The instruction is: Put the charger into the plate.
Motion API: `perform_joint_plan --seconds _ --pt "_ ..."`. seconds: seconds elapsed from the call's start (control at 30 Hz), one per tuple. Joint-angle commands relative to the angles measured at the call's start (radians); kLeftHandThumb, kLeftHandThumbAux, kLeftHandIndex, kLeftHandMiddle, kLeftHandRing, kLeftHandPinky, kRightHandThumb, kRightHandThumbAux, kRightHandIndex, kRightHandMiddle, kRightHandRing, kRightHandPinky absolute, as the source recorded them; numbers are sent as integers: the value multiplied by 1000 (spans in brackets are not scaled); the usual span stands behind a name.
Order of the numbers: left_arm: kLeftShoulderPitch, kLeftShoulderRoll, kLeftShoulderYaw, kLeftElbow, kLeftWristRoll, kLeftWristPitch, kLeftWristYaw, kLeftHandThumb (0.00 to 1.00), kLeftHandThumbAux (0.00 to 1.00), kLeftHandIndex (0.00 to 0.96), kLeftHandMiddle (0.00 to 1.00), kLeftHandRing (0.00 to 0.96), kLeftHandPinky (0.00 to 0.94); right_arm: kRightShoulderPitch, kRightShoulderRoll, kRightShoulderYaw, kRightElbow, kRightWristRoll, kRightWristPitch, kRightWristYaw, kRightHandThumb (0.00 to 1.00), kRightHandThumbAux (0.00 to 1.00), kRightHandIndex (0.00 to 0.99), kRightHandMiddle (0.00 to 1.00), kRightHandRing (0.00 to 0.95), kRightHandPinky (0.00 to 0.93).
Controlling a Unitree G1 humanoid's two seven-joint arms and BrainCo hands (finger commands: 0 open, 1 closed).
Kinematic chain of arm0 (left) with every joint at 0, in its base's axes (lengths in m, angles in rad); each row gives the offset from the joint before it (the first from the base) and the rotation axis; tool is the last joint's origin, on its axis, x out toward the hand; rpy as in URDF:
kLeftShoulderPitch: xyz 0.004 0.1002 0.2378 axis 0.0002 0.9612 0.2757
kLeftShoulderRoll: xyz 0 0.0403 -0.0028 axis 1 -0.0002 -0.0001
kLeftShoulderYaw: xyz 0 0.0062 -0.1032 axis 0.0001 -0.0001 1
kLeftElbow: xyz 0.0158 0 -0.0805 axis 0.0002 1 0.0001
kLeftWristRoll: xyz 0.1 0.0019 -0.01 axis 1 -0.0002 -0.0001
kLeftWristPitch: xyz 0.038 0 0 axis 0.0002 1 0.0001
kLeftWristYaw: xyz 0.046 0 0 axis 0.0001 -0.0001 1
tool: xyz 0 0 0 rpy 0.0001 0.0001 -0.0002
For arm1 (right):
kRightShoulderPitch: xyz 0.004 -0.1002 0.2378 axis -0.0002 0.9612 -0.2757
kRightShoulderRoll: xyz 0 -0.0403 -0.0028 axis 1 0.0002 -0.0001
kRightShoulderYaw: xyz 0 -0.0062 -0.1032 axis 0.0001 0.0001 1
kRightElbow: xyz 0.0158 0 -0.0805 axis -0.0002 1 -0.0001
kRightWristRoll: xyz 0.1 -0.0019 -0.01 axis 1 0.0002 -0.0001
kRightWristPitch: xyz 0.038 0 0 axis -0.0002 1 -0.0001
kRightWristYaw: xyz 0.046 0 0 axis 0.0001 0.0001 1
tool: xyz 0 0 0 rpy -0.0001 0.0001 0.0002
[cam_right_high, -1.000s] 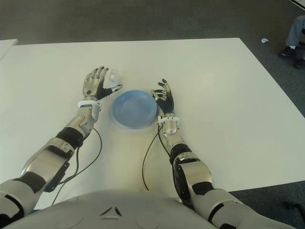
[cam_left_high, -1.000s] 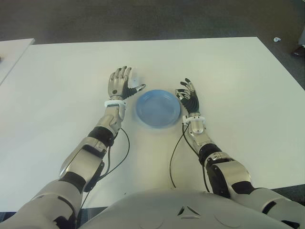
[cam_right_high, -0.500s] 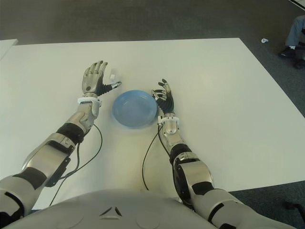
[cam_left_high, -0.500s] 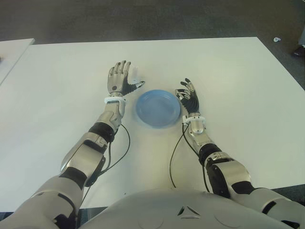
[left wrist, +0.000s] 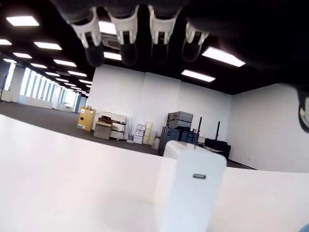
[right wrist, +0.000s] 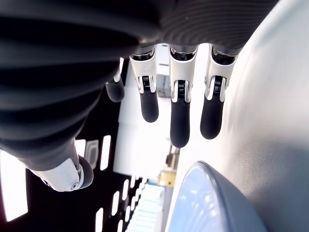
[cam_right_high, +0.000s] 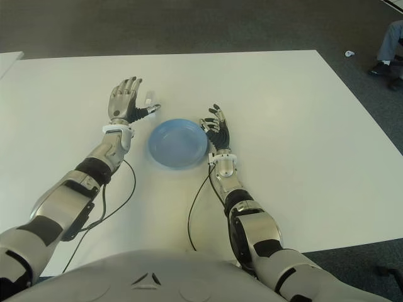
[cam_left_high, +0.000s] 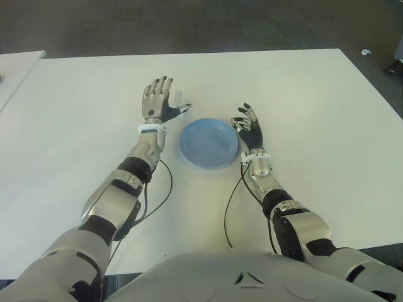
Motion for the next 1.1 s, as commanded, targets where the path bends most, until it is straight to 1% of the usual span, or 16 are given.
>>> perform_joint_plan --seconds 0.03,0.13,0.2,0.33,0.37,0.5,0.57,0.63,0.73,0.83,0.87,1.0,1.1 --pt "-40 -18 7 52 -29 -14 -16 377 285 0 0 0 37 125 9 3 103 -5 84 10 0 617 0 169 280 340" --pt "-58 -21 4 79 -41 -31 -17 399 291 0 0 0 60 126 9 4 103 -6 86 10 0 618 0 158 273 341" --pt "-71 -19 -1 102 -45 -59 -20 413 304 0 0 0 77 126 8 4 103 -5 87 13 0 618 0 152 267 339" --pt "-90 -2 -24 145 -41 -147 -26 423 336 0 3 8 93 127 8 3 103 -3 88 17 0 618 0 144 259 334" --pt "-92 7 -34 153 -36 -179 -30 423 346 0 7 14 99 127 8 3 103 -3 89 19 0 618 0 142 257 333" --pt "-101 40 -73 180 -16 -287 -47 410 416 0 42 54 127 126 9 0 103 0 91 23 0 616 0 129 241 314" --pt "-107 56 -94 191 -1 -329 -56 397 449 0 52 65 135 126 9 -2 103 2 92 27 0 614 0 122 232 307" --pt "-113 71 -113 198 11 -365 -66 363 484 0 51 67 132 126 10 -3 102 5 91 32 0 611 0 121 226 301" --pt "-118 91 -134 206 23 -409 -86 247 540 0 34 49 101 126 10 -5 102 7 93 37 0 602 0 127 225 302" --pt "-123 106 -149 210 29 -437 -117 189 557 0 21 35 83 125 10 -7 102 10 96 40 0 597 0 133 229 305" --pt "-124 111 -153 210 31 -445 -130 152 562 0 13 23 69 125 9 -7 102 10 98 42 0 595 0 139 234 307" --pt "-130 143 -176 207 37 -497 -209 66 580 0 2 4 30 122 10 -14 105 17 107 50 0 583 0 161 250 307" --pt "-132 162 -185 204 37 -528 -243 26 599 0 0 1 11 120 12 -18 106 21 110 53 0 572 0 177 263 307"
